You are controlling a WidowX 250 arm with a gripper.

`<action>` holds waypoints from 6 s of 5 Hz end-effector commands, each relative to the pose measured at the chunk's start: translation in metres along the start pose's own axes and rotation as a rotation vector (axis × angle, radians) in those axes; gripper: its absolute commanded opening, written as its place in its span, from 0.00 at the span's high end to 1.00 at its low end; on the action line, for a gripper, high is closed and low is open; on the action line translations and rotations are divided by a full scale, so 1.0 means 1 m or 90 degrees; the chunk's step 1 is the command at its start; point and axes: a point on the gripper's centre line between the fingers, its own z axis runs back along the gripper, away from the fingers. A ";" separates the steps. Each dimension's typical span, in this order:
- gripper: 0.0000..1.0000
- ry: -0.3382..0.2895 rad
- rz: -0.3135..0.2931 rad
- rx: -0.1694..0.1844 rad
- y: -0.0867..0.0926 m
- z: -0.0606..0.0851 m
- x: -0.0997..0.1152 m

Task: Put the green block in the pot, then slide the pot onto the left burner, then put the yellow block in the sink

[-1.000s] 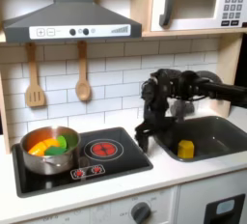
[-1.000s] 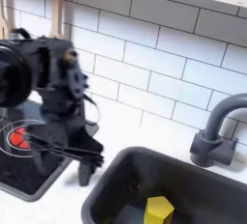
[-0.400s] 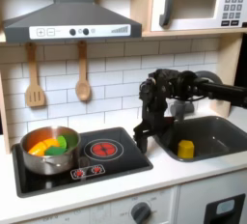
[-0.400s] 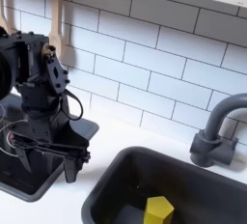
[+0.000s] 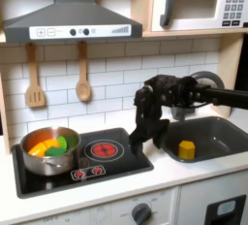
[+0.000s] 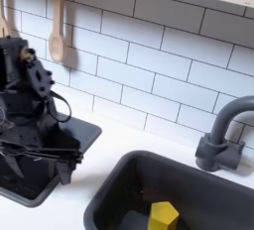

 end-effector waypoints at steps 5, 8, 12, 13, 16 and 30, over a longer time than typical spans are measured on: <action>0.00 -0.033 0.092 0.039 0.077 0.024 -0.006; 0.54 -0.052 0.127 0.052 0.107 0.025 0.007; 1.00 -0.034 0.136 0.070 0.124 0.003 0.018; 1.00 -0.029 0.130 0.081 0.130 -0.001 0.019; 1.00 -0.030 0.148 0.079 0.138 -0.006 0.025; 1.00 -0.092 0.080 0.049 0.093 0.030 0.028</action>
